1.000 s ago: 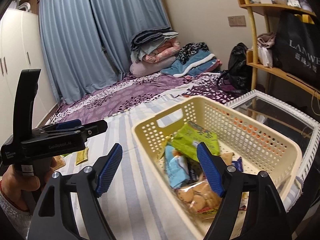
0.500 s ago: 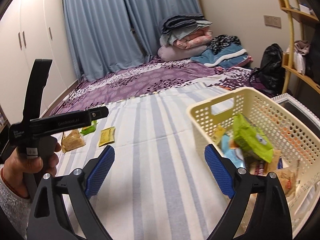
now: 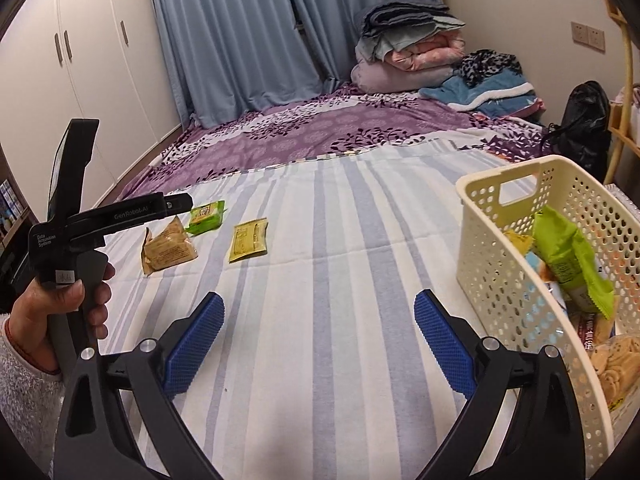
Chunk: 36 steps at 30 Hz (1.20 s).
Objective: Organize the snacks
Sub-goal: 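Move both tools back over the remaining snack packets, then close the left tool on the tan wrapped bread packet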
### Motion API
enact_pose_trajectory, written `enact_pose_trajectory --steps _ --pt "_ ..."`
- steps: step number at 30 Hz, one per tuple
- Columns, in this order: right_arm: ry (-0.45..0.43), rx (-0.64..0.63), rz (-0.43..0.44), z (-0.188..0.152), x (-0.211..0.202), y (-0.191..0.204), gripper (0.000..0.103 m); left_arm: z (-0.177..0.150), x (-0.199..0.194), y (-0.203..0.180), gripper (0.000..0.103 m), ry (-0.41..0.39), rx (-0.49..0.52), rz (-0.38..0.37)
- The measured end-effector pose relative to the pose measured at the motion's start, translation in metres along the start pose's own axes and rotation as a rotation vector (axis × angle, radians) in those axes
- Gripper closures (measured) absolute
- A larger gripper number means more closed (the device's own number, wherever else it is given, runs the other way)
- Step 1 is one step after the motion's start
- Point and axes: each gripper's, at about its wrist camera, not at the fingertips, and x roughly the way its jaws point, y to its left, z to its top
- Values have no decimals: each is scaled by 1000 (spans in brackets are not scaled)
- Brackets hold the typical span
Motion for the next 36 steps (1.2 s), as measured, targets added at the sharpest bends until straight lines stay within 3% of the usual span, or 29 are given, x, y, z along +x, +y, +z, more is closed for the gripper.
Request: enact_pose_trajectory --steps 12,24,31,36 --pt "38 0 8 -1 17 4 8 -3 39 68 4 19 -200 181" --pt "73 11 8 -2 35 2 8 -7 76 85 3 44 -221 274" --pt "88 10 9 -4 42 4 8 -15 95 98 3 96 -242 272" --pt "101 8 7 -4 48 6 8 -22 99 105 3 87 -269 219"
